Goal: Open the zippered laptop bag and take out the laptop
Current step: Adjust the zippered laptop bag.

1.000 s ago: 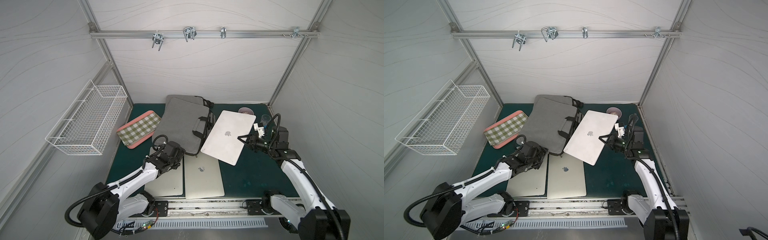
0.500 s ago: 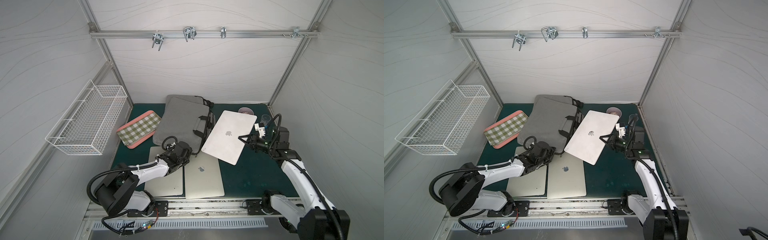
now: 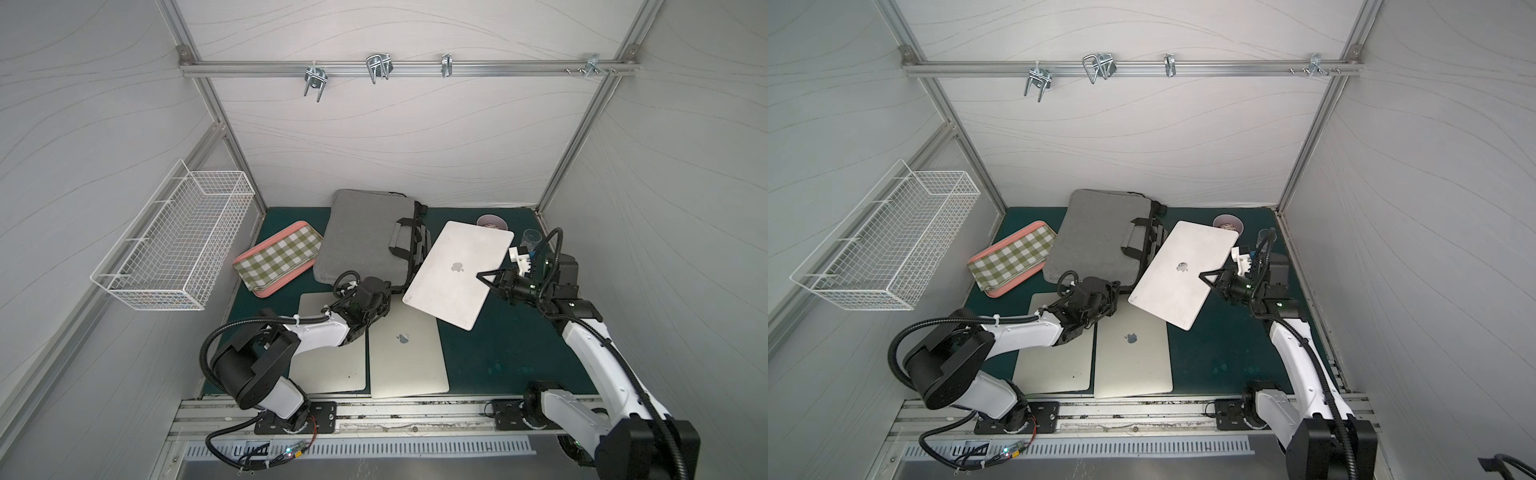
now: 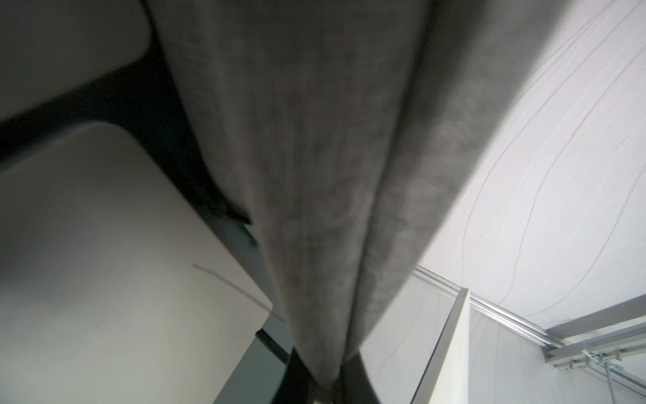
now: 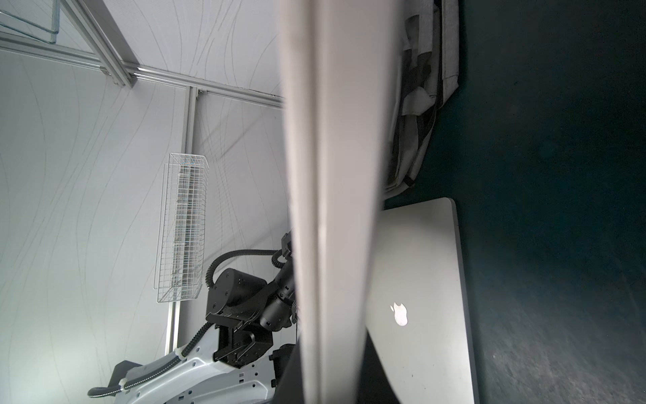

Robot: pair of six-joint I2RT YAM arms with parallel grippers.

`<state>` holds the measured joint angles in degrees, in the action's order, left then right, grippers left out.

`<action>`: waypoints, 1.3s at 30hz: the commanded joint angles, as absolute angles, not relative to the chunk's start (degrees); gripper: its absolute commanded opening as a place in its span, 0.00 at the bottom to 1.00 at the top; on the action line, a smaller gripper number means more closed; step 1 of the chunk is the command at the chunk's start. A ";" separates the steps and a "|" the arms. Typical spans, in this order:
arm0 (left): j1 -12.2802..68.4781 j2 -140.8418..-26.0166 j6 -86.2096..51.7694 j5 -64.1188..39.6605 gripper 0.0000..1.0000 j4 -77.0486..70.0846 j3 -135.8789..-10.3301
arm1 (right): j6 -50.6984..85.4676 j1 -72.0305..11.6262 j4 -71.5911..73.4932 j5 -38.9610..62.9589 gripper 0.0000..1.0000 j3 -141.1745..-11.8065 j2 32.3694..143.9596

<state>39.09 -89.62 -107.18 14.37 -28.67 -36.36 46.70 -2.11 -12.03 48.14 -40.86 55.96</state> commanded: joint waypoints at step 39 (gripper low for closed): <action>18.28 -80.70 -48.64 -45.99 0.85 -20.51 -51.58 | 40.16 -9.07 -2.96 63.17 0.00 -50.08 62.02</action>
